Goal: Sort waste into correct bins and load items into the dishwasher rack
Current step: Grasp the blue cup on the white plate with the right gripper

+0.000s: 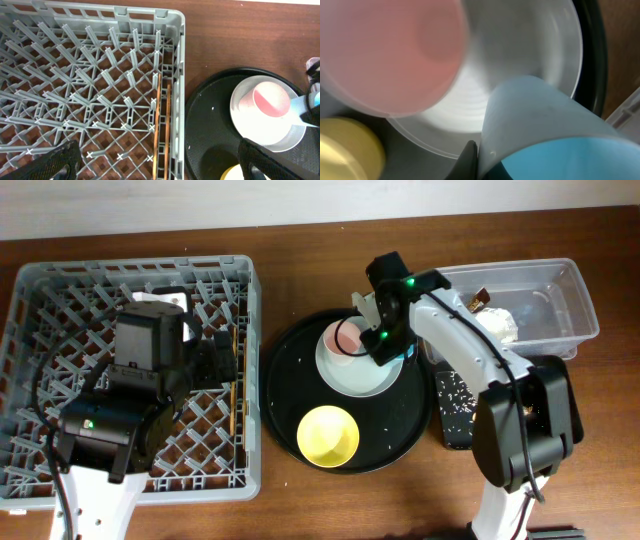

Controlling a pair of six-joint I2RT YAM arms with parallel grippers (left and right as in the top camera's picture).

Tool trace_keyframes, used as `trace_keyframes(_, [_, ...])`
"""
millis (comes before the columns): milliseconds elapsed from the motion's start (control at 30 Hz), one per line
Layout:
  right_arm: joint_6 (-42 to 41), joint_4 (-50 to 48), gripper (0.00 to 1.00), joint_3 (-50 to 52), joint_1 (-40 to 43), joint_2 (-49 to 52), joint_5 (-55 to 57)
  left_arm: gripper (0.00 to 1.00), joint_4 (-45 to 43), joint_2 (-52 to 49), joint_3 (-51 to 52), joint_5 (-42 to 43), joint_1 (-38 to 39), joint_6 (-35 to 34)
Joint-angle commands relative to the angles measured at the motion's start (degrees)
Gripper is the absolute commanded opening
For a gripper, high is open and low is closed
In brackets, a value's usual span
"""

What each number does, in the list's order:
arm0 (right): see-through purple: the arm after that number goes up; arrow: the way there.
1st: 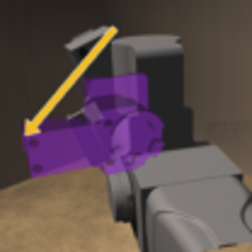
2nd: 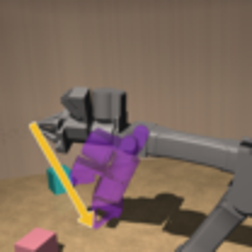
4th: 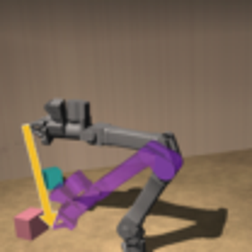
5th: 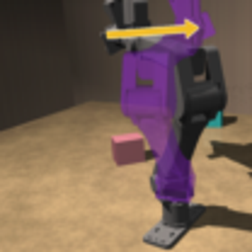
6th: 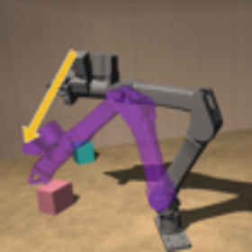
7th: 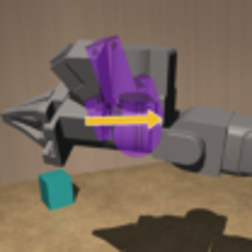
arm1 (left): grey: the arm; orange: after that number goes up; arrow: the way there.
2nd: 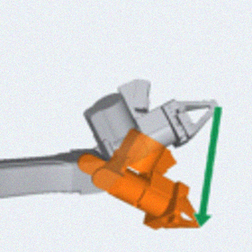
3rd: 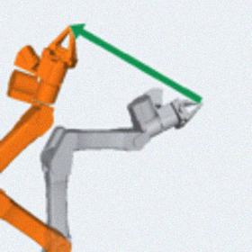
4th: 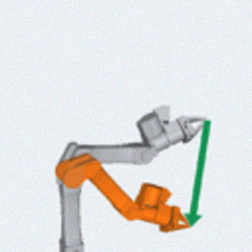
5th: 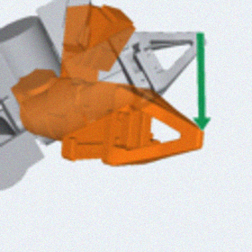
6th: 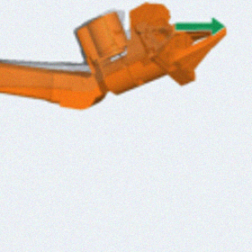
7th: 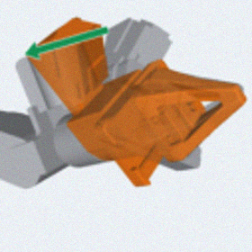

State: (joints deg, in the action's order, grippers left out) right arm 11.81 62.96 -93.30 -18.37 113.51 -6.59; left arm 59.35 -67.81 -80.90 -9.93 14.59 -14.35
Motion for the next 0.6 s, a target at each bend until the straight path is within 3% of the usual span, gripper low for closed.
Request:
trace_keyframes(0, [0.0, 5.2, 0.04, -8.0, -0.3, -4.9, -10.0, 0.99, 0.0, 0.3, -0.6, -0.4, -0.1, -0.3])
trace_keyframes(67, [0.0, 11.0, 0.04, -11.6, -0.3, -9.6, -15.3, 0.99, 0.0, 0.3, -0.6, -0.4, -0.1, -0.3])
trace_keyframes(233, [-0.8, 14.5, 0.04, -11.9, 0.4, -24.3, -25.2, 0.99, 0.0, 0.3, -0.6, -0.4, -0.1, -0.3])
trace_keyframes(367, [-1.4, 17.2, 0.04, -11.8, 1.2, -27.2, -36.0, 0.99, -0.1, 0.3, -0.6, -0.4, -0.1, -0.3])
trace_keyframes(433, [-1.3, 17.9, 0.04, -10.7, 1.2, -27.1, -38.0, 0.99, 0.0, 0.6, -0.6, 9.4, -0.1, -0.3])
trace_keyframes(500, [-1.0, 17.9, 0.04, -10.1, 1.2, -27.1, -38.4, 0.99, -1.4, 0.6, -0.6, 28.7, -0.2, 7.0])
trace_keyframes(567, [2.6, 17.9, 0.04, -10.1, 1.5, -27.1, -46.8, 0.99, -2.2, 0.5, -0.6, 49.2, -0.3, 11.1])
